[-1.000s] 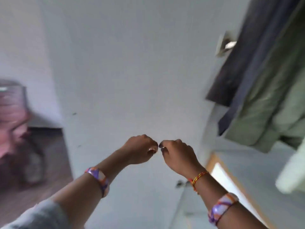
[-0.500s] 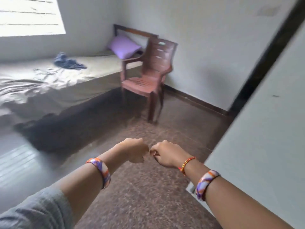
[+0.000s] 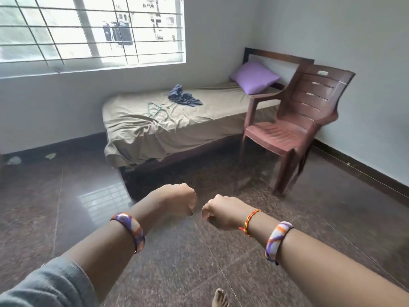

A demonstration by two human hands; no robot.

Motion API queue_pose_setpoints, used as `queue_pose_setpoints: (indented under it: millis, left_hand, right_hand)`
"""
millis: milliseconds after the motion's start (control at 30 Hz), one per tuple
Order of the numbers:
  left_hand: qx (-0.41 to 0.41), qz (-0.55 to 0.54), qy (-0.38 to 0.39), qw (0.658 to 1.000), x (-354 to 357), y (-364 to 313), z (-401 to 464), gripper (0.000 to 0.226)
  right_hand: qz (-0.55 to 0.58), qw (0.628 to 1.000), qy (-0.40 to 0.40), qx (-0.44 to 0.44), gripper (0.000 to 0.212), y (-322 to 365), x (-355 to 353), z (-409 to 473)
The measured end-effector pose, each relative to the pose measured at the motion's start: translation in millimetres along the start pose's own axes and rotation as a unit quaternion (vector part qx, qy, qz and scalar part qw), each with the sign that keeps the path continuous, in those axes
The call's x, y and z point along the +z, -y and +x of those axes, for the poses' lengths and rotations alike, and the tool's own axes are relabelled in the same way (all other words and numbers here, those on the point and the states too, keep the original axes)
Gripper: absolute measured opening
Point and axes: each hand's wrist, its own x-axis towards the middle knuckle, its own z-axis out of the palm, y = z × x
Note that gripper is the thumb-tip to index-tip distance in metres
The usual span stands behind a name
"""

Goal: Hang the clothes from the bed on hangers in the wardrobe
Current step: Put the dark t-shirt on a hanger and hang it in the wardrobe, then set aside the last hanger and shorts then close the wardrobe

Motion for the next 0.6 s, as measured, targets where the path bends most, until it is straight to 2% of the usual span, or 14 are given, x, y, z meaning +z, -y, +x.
queue_pose_setpoints:
  millis: [100, 200, 400, 500, 600]
  left_hand:
    - [0.003, 0.002, 0.003, 1.000, -25, 17, 70, 0.026]
    - [0.010, 0.038, 0.042, 0.998, -46, 33, 139, 0.030]
    - [0.010, 0.036, 0.071, 0.997, -73, 71, 242, 0.030]
    - [0.021, 0.062, 0.070, 0.995, -82, 99, 296, 0.027]
    - [0.022, 0.072, 0.075, 0.994, -93, 130, 359, 0.027]
  right_hand:
    - [-0.073, 0.997, 0.022, -0.020, 0.031, -51, 0, 56]
    - [-0.105, 0.991, 0.074, -0.026, 0.029, -109, -3, 104]
    - [-0.202, 0.964, 0.147, -0.085, 0.028, -202, -29, 183]
    - [-0.223, 0.953, 0.164, -0.123, 0.028, -234, -38, 230]
    - [-0.216, 0.957, 0.164, -0.106, 0.030, -268, -47, 292]
